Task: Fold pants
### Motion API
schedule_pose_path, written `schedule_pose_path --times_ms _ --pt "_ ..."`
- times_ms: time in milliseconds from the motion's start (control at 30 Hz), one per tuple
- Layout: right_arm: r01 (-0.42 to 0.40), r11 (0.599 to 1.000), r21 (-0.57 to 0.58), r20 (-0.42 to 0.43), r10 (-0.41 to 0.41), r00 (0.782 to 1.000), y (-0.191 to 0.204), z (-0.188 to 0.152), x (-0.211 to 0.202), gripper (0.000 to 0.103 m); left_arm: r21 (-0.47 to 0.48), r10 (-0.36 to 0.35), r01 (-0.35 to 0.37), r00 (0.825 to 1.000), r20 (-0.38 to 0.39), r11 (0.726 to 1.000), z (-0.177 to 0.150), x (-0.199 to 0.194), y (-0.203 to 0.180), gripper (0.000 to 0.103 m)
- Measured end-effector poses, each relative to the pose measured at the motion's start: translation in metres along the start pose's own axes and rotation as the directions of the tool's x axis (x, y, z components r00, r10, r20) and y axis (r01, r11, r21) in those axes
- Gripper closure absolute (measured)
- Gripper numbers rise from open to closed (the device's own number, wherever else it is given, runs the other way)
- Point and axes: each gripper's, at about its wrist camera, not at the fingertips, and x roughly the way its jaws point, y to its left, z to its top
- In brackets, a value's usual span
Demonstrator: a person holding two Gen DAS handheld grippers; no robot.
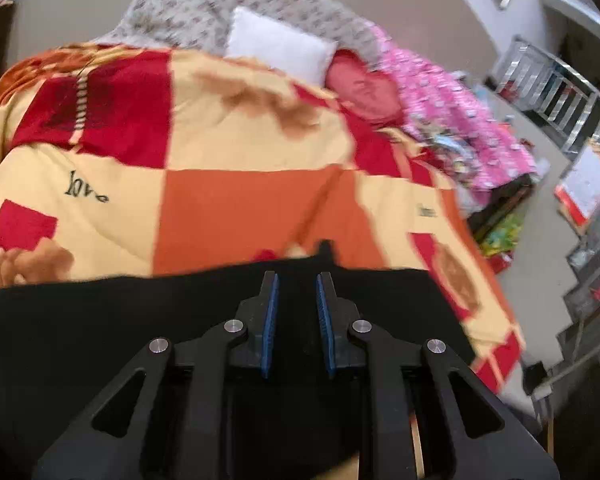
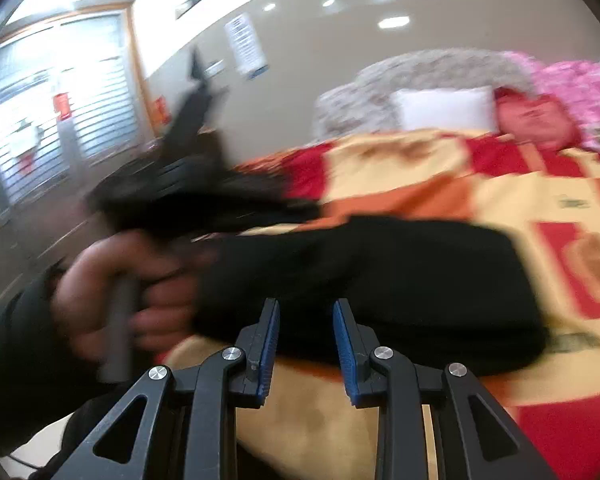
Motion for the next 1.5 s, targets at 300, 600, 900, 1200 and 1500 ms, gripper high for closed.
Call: schedule_pose_path --times_ms 300,600,900,1200,1500 --pt "0.252 0.959 0.128 -0.035 -0.249 0.968 -0.087 0.003 -0.036 0.092 0.148 -0.029 0.036 0.998 -0.055 0.988 -0.057 0.013 -0.056 0.088" --pt "0.223 0.972 0.077 -0.148 -0.210 0.967 -0.087 -0.003 0.001 0.096 0.059 0.002 -0.002 1.000 -0.004 0.998 -0.071 0.012 -0.034 0.100" --pt "0.221 0.973 0.063 -0.140 -0.210 0.968 -0.085 -0.005 0.001 0.096 0.057 0.157 -0.155 0.987 -0.035 0.986 -0.016 0.048 -0.044 0.100" --pt "0.236 0.968 0.081 -0.124 -0.225 0.966 -0.087 0.024 -0.005 0.096 0.065 0.133 -0.132 0.991 -0.015 0.989 -0.034 0.041 -0.025 0.099" --pt "0.249 0.967 0.059 -0.268 -0.225 0.937 -0.096 0.036 0.038 0.096 0.029 0.101 -0.101 0.995 -0.009 0.995 -0.034 0.043 -0.023 0.099"
